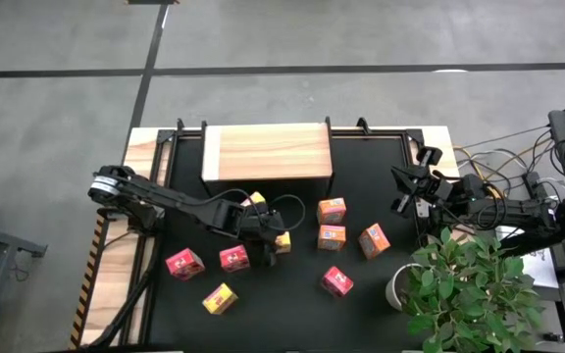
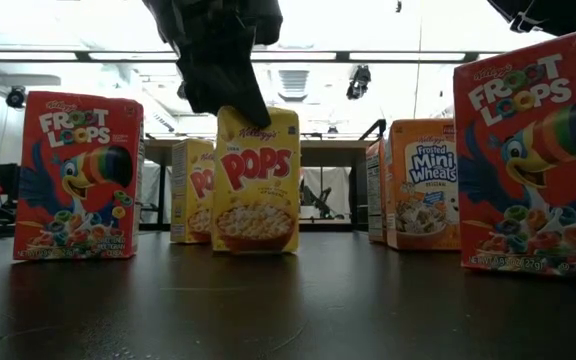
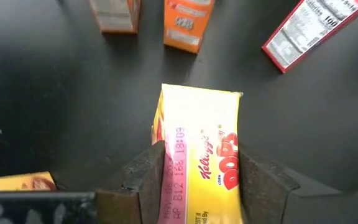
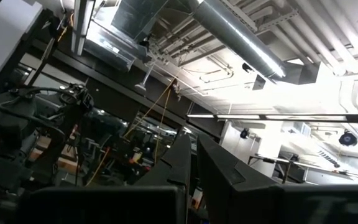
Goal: Stack cereal on shelf
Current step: Put the middle yellow cereal box on the shelf
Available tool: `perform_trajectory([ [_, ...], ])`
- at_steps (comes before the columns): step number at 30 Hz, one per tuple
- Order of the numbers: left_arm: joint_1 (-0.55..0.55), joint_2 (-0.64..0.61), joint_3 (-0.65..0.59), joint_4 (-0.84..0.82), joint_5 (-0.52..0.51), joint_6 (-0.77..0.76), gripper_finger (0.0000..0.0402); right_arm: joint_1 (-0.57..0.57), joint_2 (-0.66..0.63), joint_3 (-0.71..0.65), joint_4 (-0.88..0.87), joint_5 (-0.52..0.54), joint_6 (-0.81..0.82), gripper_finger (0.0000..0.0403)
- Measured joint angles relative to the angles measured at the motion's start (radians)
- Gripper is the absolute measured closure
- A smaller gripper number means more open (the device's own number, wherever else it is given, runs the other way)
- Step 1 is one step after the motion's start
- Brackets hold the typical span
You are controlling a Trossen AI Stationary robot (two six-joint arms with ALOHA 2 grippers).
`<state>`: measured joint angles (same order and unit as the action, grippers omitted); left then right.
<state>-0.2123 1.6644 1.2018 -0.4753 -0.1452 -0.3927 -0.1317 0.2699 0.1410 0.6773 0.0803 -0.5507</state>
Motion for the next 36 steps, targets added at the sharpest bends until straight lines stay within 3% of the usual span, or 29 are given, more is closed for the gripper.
perform_trajectory([
  [5,0.013,-0.023,0.107,-0.128,0.002,0.156,0.0246,0.000,0.000,0.000,0.000,0.000,0.000,0.0385],
  [14,0.104,-0.088,0.439,-0.520,0.029,0.616,0.0246,0.000,0.000,0.000,-0.001,0.000,0.000,0.0385],
  [21,0.364,-0.097,0.580,-0.740,0.049,0.839,0.0246,0.000,0.000,0.000,-0.001,0.000,0.000,0.0385],
  [28,0.712,-0.098,0.607,-0.742,0.320,0.999,0.0246,0.000,0.000,0.000,-0.015,0.000,0.003,0.0385],
  [36,0.934,-0.096,0.592,-0.756,0.451,1.066,0.0246,0.000,0.000,0.000,-0.017,0.000,0.028,0.0385],
])
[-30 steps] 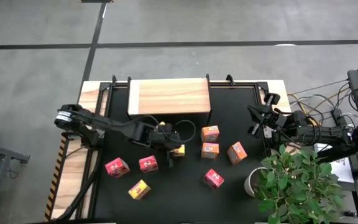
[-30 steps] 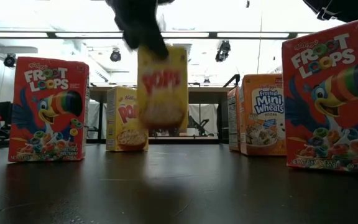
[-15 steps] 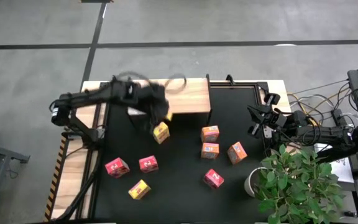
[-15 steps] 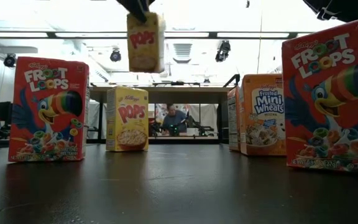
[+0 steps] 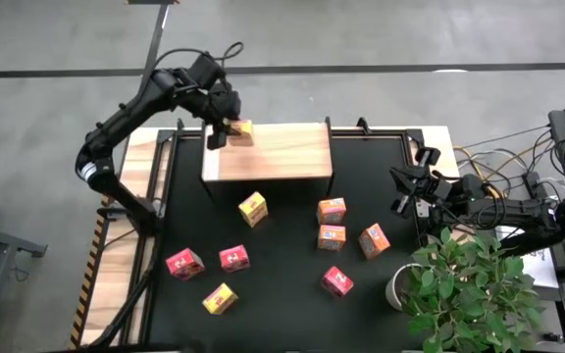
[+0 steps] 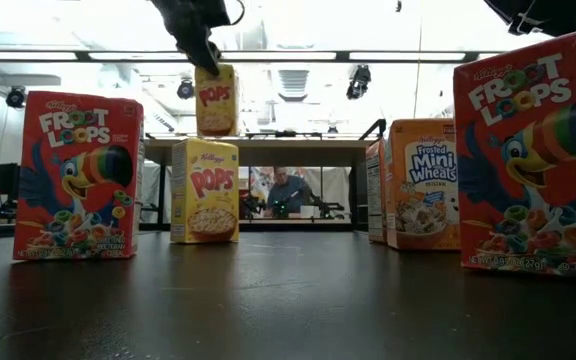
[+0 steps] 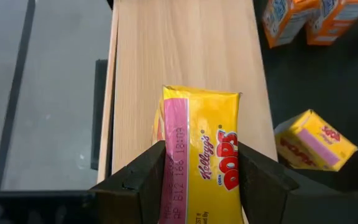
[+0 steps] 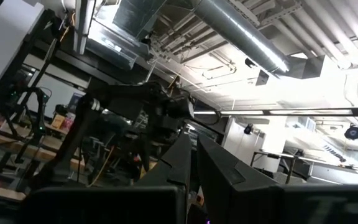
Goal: Stack cereal on shelf
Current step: Put the middle yellow cereal box on the shelf
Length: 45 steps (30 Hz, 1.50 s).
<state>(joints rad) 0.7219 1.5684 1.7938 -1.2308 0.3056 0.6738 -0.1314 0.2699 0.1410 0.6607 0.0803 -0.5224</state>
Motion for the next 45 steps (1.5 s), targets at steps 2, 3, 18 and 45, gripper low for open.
perform_trajectory([
  [2,0.023,0.000,-0.005,0.000,0.001,0.017,0.0246,0.000,0.000,0.000,-0.003,0.000,0.001,0.0385],
  [3,0.034,0.000,-0.007,-0.001,0.001,0.023,0.0246,0.000,0.000,0.000,-0.004,0.000,0.003,0.0385],
  [18,0.089,0.001,-0.061,0.016,0.002,0.017,0.0246,0.000,0.000,0.000,-0.006,0.000,0.006,0.0385],
  [45,0.105,0.040,-0.060,0.046,-0.008,0.004,0.0169,0.000,0.000,0.000,-0.014,0.000,-0.003,0.0385],
])
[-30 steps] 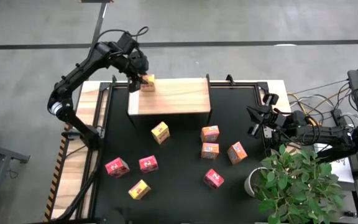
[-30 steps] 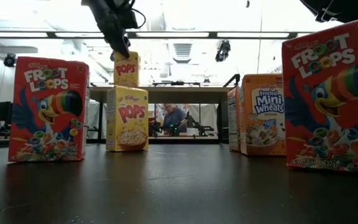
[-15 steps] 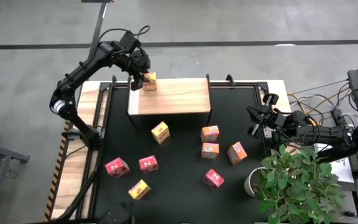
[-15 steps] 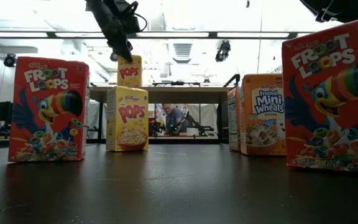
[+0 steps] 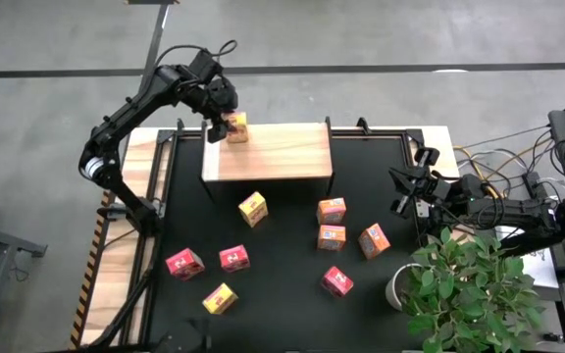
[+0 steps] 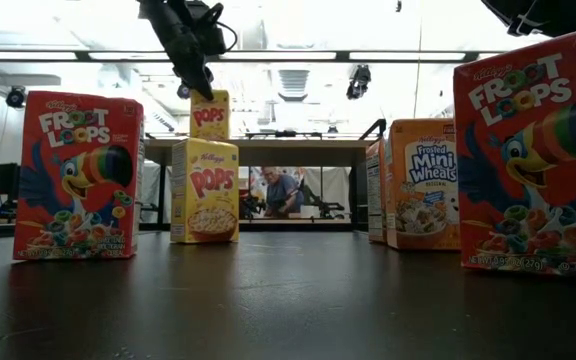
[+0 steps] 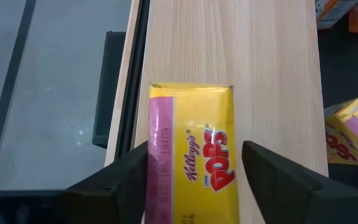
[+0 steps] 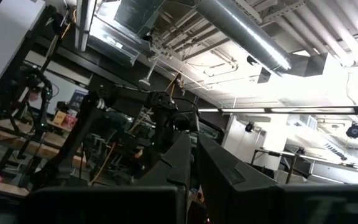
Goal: Stack cereal on shelf
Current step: Put the middle yellow cereal box on the shelf
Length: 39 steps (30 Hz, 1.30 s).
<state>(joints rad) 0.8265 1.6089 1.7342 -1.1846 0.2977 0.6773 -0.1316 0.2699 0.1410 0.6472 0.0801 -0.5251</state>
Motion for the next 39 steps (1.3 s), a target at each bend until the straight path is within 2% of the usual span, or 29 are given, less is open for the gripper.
perform_trajectory([
  [5,-0.001,-0.005,0.043,-0.010,-0.001,-0.002,0.0151,0.000,0.000,0.000,0.000,0.000,0.000,0.0385],
  [12,-0.028,-0.008,0.143,-0.040,-0.001,-0.048,0.0162,0.000,0.000,0.000,0.000,0.000,0.000,0.0385],
  [15,-0.055,-0.012,0.152,-0.016,-0.028,-0.092,0.0182,0.000,0.000,0.000,0.000,0.000,0.000,0.0385],
  [19,-0.103,-0.013,0.129,0.018,-0.252,-0.116,0.0228,0.000,0.000,0.000,0.000,0.000,0.000,0.0385],
  [21,-0.113,-0.013,0.107,0.044,-0.314,-0.124,0.0257,0.000,0.000,0.000,-0.003,0.000,0.000,0.0385],
  [25,-0.114,-0.013,0.077,0.042,-0.322,-0.131,0.0315,0.000,0.000,0.000,-0.006,0.000,0.000,0.0385],
  [29,-0.114,-0.014,0.072,0.043,-0.322,-0.137,0.0354,0.000,0.000,0.000,-0.007,0.000,0.000,0.0385],
  [39,-0.114,-0.016,0.072,0.023,-0.365,-0.111,0.0365,0.000,0.000,0.000,-0.007,0.000,0.000,0.0385],
])
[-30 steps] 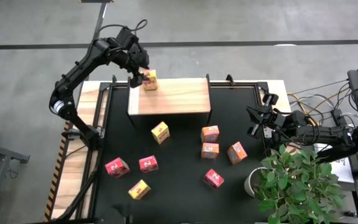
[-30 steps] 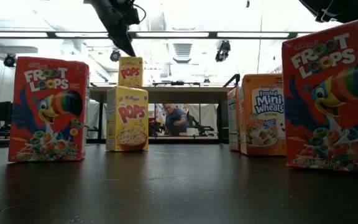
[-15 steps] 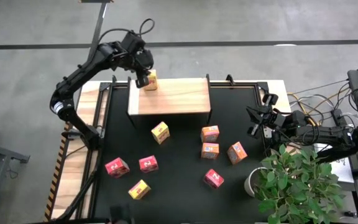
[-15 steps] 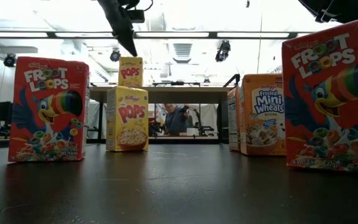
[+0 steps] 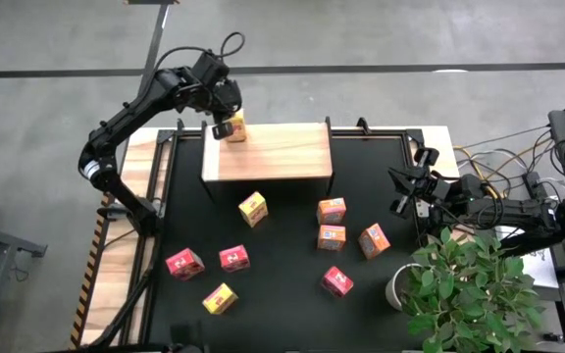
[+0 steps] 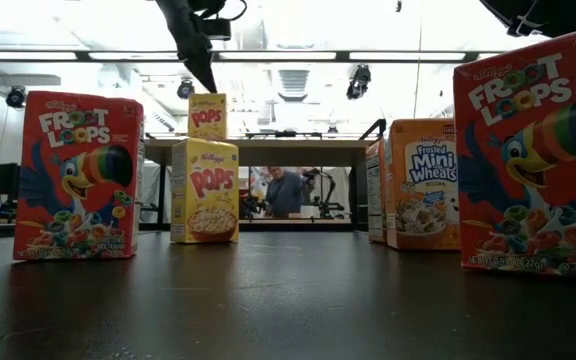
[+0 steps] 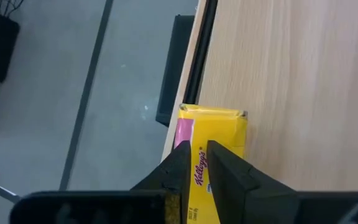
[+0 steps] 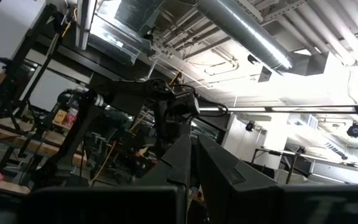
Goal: Stack cereal on shelf
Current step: Put the middle yellow cereal box on the shelf, then put the top right red cereal box on the shelf
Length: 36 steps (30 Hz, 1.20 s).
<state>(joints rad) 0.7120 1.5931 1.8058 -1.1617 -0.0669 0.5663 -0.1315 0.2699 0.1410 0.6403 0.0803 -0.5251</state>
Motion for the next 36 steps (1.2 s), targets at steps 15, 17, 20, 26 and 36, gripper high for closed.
perform_trajectory([
  [15,-0.009,-0.021,0.000,0.002,-0.003,-0.010,0.0365,0.000,0.000,0.000,0.000,0.000,-0.001,0.0385],
  [17,-0.022,-0.038,0.000,0.019,-0.004,-0.030,0.0365,0.000,0.000,0.000,0.000,0.000,-0.001,0.0385],
  [20,-0.064,-0.070,0.000,0.022,-0.003,-0.080,0.0365,0.000,0.000,0.000,0.000,0.000,-0.003,0.0385],
  [26,-0.228,-0.124,0.000,0.007,-0.003,-0.272,0.0365,0.000,0.000,0.000,0.000,0.000,-0.009,0.0385],
  [36,-0.696,-0.131,-0.049,-0.042,0.000,-0.655,0.0365,0.000,0.000,0.000,0.001,0.000,-0.008,0.0385],
])
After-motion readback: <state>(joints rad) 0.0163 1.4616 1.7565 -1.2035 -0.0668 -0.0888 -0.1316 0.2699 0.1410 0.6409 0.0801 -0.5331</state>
